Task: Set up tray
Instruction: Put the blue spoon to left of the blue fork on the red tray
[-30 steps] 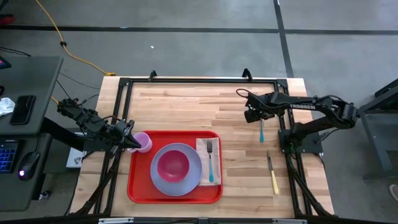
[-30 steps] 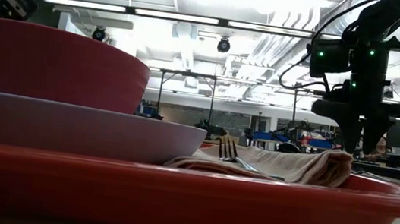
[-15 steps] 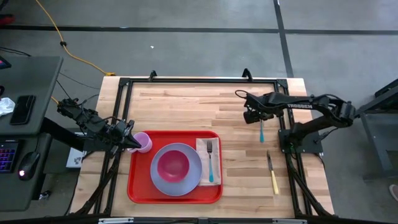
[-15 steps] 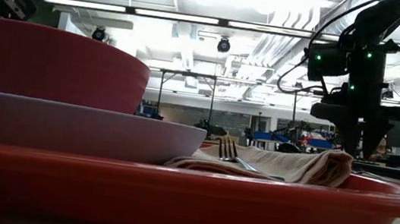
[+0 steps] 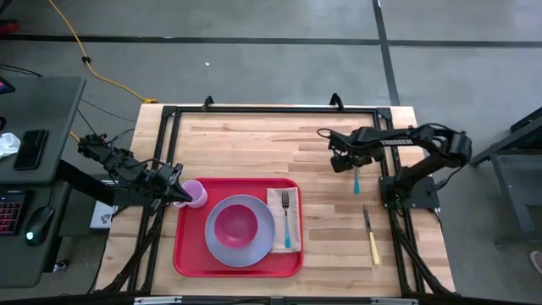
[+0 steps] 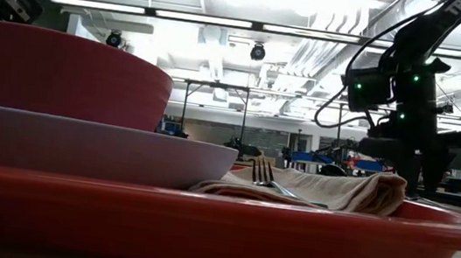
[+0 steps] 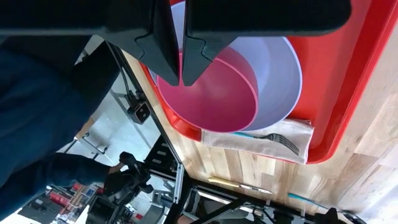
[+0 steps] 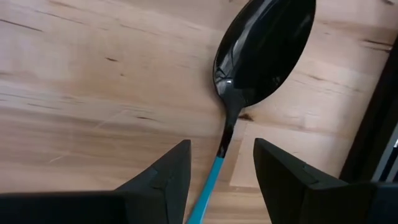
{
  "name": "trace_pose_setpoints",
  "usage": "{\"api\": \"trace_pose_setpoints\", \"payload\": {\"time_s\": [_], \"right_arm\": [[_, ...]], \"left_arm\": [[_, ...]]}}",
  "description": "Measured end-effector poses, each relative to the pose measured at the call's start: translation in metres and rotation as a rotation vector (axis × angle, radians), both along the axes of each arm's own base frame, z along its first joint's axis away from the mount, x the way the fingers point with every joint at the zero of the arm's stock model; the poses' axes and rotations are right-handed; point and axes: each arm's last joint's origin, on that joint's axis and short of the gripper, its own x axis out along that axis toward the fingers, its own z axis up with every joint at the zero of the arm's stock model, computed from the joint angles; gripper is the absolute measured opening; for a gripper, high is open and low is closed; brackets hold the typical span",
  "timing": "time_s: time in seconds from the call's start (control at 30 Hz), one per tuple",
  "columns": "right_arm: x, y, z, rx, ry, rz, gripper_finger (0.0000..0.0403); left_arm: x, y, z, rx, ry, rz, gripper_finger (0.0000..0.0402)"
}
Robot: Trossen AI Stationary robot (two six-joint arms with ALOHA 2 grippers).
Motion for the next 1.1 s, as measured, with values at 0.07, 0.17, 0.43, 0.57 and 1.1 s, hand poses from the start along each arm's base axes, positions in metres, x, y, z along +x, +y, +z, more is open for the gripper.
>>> {"api": "trace_pose_setpoints", "payload": {"time_s": [0.07, 0.17, 0.43, 0.57, 1.1], "right_arm": [[0.0, 0.0, -0.001, 0.002, 0.004, 0.0, 0.0154], [0.0, 0.0, -0.006, 0.005, -0.016, -0.001, 0.0154], [-0.009, 0.007, -0.024, 0.03, -0.088, -0.064, 0.0153], [-0.011, 0.008, -0.019, 0.014, -0.106, -0.065, 0.0153], [-0.01, 0.008, -0.017, 0.001, -0.129, -0.097, 0.0069]], "left_arm": [[0.0, 0.0, 0.0, 0.0, 0.0, 0.0, 0.0049], [0.0, 0.0, 0.0, 0.0, 0.0, 0.0, 0.0049], [0.0, 0.0, 0.0, -0.002, 0.003, -0.01, 0.0049], [0.0, 0.0, 0.0, -0.002, 0.002, -0.01, 0.0049], [0.0, 0.0, -0.001, 0.001, 0.008, -0.01, 0.0049]]}}
